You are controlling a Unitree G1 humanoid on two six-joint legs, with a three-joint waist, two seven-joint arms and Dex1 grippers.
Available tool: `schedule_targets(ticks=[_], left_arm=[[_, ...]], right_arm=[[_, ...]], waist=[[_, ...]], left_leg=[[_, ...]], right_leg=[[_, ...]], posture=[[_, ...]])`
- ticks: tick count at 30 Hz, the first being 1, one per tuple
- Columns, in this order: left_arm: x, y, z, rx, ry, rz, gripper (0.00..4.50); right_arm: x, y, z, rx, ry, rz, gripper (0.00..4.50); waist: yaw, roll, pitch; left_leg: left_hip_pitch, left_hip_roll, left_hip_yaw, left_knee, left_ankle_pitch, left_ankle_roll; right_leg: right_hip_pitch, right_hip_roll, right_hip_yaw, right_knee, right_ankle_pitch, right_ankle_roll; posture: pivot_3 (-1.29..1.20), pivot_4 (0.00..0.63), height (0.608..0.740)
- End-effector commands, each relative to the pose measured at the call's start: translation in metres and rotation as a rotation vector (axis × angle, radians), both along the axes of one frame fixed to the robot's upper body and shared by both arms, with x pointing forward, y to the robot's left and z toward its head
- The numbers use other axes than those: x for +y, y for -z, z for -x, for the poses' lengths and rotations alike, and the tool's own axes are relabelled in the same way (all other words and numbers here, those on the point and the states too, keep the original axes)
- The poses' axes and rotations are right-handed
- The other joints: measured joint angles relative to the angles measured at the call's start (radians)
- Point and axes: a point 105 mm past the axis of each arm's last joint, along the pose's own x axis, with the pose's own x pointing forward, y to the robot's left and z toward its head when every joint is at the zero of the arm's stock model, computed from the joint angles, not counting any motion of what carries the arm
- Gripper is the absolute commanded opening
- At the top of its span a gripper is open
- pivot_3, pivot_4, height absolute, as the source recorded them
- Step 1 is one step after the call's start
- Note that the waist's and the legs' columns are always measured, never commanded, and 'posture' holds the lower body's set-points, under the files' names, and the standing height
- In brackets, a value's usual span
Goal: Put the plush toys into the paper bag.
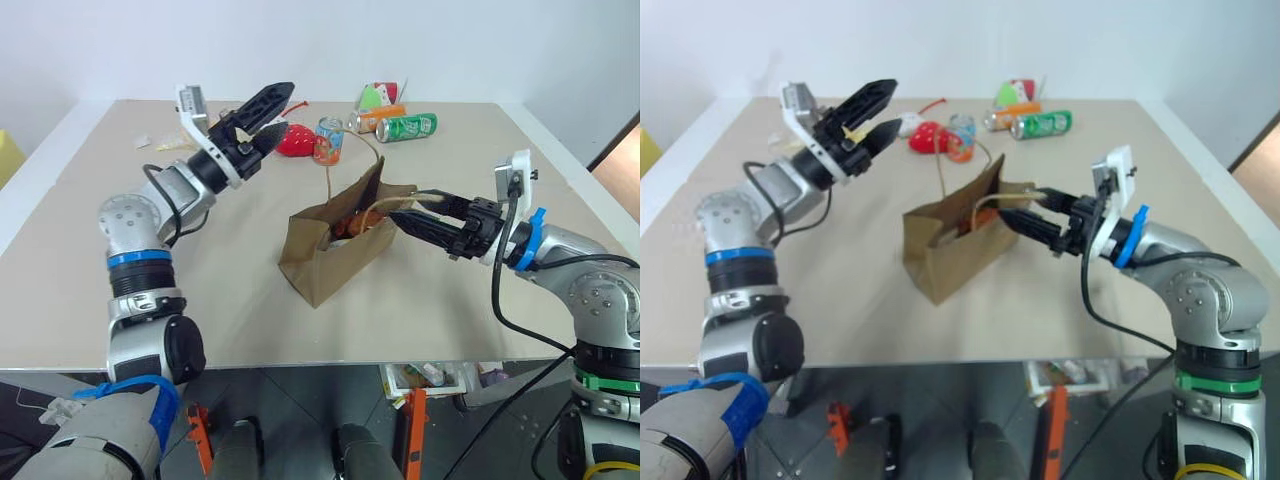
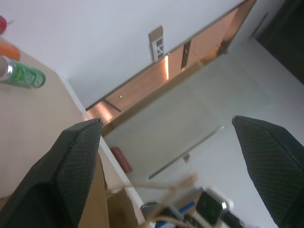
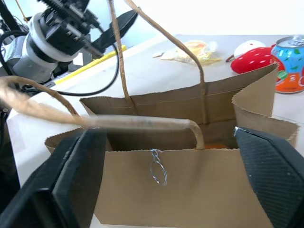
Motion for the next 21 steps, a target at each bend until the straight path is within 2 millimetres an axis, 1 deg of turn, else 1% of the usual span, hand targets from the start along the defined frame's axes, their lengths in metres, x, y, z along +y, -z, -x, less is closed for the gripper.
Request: schedule_targets(ticks=[1,4,6,8,9,10,11,12,13,14,15,16,17,18,19,20,21], left_arm=[[0.014,-0.015,0.023,-0.146,0.041,-0.041,4.50],[0.022,-0.004,0.039,-0.218,0.068,-0.157,4.50],[0.023,0.012,0.051,-0.271,0.095,-0.281,4.50],[0.024,0.024,0.060,-0.311,0.128,-0.366,4.50],[0.025,0.031,0.063,-0.326,0.145,-0.402,4.50],[0.026,0.043,0.066,-0.362,0.147,-0.487,4.50],[0.026,0.058,0.069,-0.396,0.154,-0.588,4.50],[0.027,0.073,0.070,-0.425,0.164,-0.681,4.50],[0.028,0.085,0.072,-0.457,0.174,-0.753,4.50],[0.029,0.091,0.073,-0.480,0.183,-0.778,4.50],[0.029,0.094,0.074,-0.502,0.188,-0.787,4.50],[0.028,0.095,0.076,-0.532,0.193,-0.794,4.50],[0.028,0.096,0.078,-0.557,0.204,-0.797,4.50],[0.027,0.097,0.080,-0.574,0.214,-0.800,4.50],[0.025,0.097,0.081,-0.600,0.219,-0.805,4.50],[0.025,0.098,0.081,-0.617,0.221,-0.808,4.50],[0.023,0.098,0.081,-0.641,0.221,-0.811,4.50]], right_arm=[[-0.012,-0.013,0.010,-0.055,0.003,0.008,4.45],[-0.020,-0.009,0.015,-0.053,0.016,0.050,4.45],[-0.031,-0.004,0.014,-0.039,0.055,0.095,4.45],[-0.039,0.000,0.014,-0.033,0.083,0.127,4.45],[-0.043,0.001,0.013,-0.029,0.096,0.140,4.45],[-0.047,0.003,0.014,-0.023,0.110,0.159,4.45],[-0.048,0.005,0.017,-0.019,0.101,0.174,4.45],[-0.047,0.008,0.019,-0.012,0.090,0.184,4.21],[-0.044,0.012,0.022,-0.004,0.070,0.191,4.07],[-0.038,0.017,0.027,0.003,0.037,0.195,3.70],[-0.033,0.021,0.029,0.011,0.016,0.196,3.28],[-0.029,0.024,0.031,0.017,0.002,0.196,3.14],[-0.026,0.027,0.032,0.024,-0.009,0.198,2.73],[-0.024,0.030,0.033,0.032,-0.021,0.199,1.97],[-0.018,0.035,0.035,0.041,-0.041,0.195,1.77],[-0.015,0.038,0.036,0.047,-0.054,0.193,1.39],[-0.011,0.041,0.037,0.055,-0.067,0.186,1.19]], waist=[[0.001,0.000,0.000],[0.001,0.000,0.000],[0.001,0.000,0.000],[0.002,0.000,0.000],[0.003,0.000,0.000],[0.003,0.000,0.000],[0.003,0.000,0.000],[0.003,0.000,0.000],[0.003,0.000,0.000],[0.002,0.000,0.000],[0.002,0.000,0.000],[0.002,0.000,0.000],[0.003,0.000,0.000],[0.003,0.000,0.000],[0.003,0.000,0.000],[0.003,-0.001,0.000],[0.003,-0.001,0.000]], left_leg=[[0.000,0.000,0.000,0.000,0.000,0.000],[0.000,0.000,0.000,0.000,0.000,0.000],[0.000,0.000,0.000,0.000,-0.001,-0.001],[0.000,0.000,0.001,0.000,-0.001,-0.002],[0.000,0.000,0.001,0.000,-0.001,-0.002],[0.000,0.000,0.000,0.000,-0.001,-0.002],[0.000,0.000,0.001,0.000,-0.001,-0.002],[0.000,0.000,0.001,0.000,-0.001,-0.002],[0.000,0.000,0.001,0.000,-0.001,-0.002],[0.002,0.000,0.003,0.000,-0.001,-0.002],[0.002,0.000,0.003,-0.001,-0.001,-0.002],[0.002,0.000,0.003,-0.001,-0.001,-0.002],[0.001,0.000,0.003,-0.001,-0.001,-0.002],[0.000,0.001,0.003,-0.001,-0.001,-0.002],[0.000,0.001,0.004,-0.001,-0.001,-0.002],[0.000,0.001,0.004,0.000,-0.001,-0.002],[0.000,0.001,0.004,0.000,-0.001,-0.002]], right_leg=[[0.000,0.000,0.000,0.000,0.000,0.000],[0.000,-0.001,0.000,0.000,-0.001,0.000],[0.001,-0.001,0.000,0.000,-0.001,-0.001],[0.001,-0.001,0.000,0.000,-0.002,-0.003],[0.000,-0.001,-0.001,0.000,-0.005,-0.007],[0.001,-0.001,-0.001,0.000,-0.005,-0.007],[0.000,-0.001,-0.001,0.000,-0.004,-0.008],[0.000,-0.002,-0.001,0.000,-0.004,-0.008],[0.000,-0.002,-0.001,0.000,-0.004,-0.008],[0.001,-0.003,0.000,0.000,-0.005,-0.008],[0.001,-0.003,0.000,0.000,-0.005,-0.009],[0.000,-0.003,0.000,0.000,-0.005,-0.009],[0.000,-0.003,0.000,0.000,-0.005,-0.009],[-0.001,-0.003,0.000,0.000,-0.005,-0.009],[-0.001,-0.003,0.000,0.000,-0.005,-0.009],[0.000,-0.004,0.000,0.000,-0.005,-0.009],[0.000,-0.004,-0.001,0.000,-0.005,-0.009]], posture=[[0.00,0.150,0.740],[0.00,0.150,0.740],[0.00,0.150,0.740],[0.00,0.150,0.740],[0.00,0.150,0.740],[0.00,0.150,0.740],[0.00,0.150,0.740],[0.00,0.150,0.740],[0.00,0.150,0.740],[0.00,0.150,0.740],[0.00,0.150,0.740],[0.00,0.150,0.740],[0.00,0.150,0.740],[0.00,0.150,0.740],[0.00,0.150,0.740],[0.00,0.150,0.740],[0.00,0.150,0.740]])
